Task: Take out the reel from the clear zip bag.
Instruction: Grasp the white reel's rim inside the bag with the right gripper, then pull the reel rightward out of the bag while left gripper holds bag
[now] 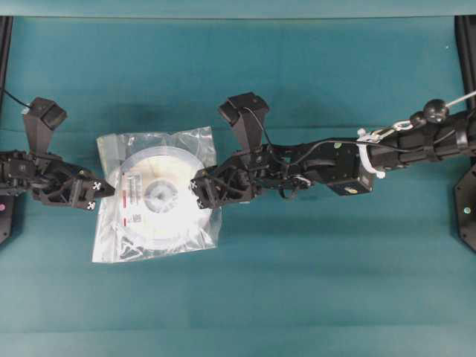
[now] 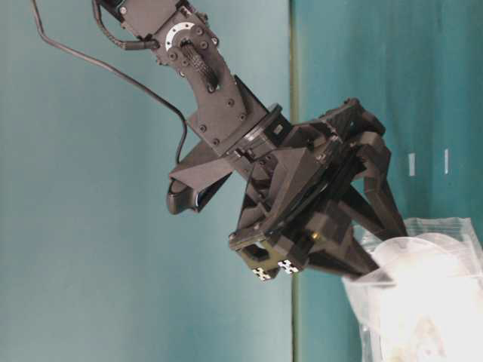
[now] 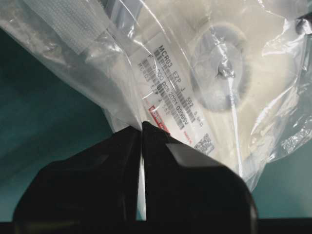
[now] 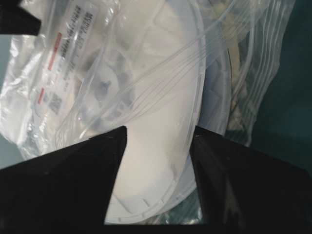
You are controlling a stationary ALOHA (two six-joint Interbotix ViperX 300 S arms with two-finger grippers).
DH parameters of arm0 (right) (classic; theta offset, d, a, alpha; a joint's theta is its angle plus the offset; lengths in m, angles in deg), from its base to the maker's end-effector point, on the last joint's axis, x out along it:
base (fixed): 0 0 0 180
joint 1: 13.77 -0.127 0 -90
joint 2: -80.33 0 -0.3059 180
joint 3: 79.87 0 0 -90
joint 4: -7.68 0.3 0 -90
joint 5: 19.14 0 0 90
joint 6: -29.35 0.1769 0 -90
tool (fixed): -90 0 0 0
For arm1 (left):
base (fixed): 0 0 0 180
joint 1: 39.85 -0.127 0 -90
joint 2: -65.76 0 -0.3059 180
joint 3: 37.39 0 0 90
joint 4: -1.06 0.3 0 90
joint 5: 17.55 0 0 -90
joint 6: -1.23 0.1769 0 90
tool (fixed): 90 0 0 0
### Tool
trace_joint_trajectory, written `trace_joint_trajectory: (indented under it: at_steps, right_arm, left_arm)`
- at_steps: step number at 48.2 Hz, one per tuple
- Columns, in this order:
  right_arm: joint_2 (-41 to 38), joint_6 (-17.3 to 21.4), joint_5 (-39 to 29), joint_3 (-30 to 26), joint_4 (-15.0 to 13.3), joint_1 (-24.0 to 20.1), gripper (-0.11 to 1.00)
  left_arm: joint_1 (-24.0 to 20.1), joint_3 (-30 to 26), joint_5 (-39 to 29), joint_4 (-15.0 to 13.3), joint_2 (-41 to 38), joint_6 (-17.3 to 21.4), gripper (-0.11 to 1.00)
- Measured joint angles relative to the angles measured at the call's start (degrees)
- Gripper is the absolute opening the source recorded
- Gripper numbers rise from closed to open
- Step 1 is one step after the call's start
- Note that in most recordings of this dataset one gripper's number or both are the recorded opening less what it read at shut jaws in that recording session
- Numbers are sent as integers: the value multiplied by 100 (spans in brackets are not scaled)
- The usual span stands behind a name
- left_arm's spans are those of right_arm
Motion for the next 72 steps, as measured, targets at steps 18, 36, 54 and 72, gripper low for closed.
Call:
trace_joint_trajectory:
  at_steps: [18, 36, 54, 72]
  right_arm:
    - [26, 0, -18, 97, 0, 26, 3]
    - [62, 0, 44, 237, 0, 35, 3]
    - [396, 9, 176, 826, 0, 44, 3]
    - [633, 9, 255, 1187, 35, 44, 3]
  left_arm:
    - [0, 0, 0, 0, 0, -9, 2]
    - [0, -35, 0, 0, -18, -9, 2]
    - [0, -70, 0, 0, -62, -9, 2]
    - [0, -79, 0, 0, -70, -9, 2]
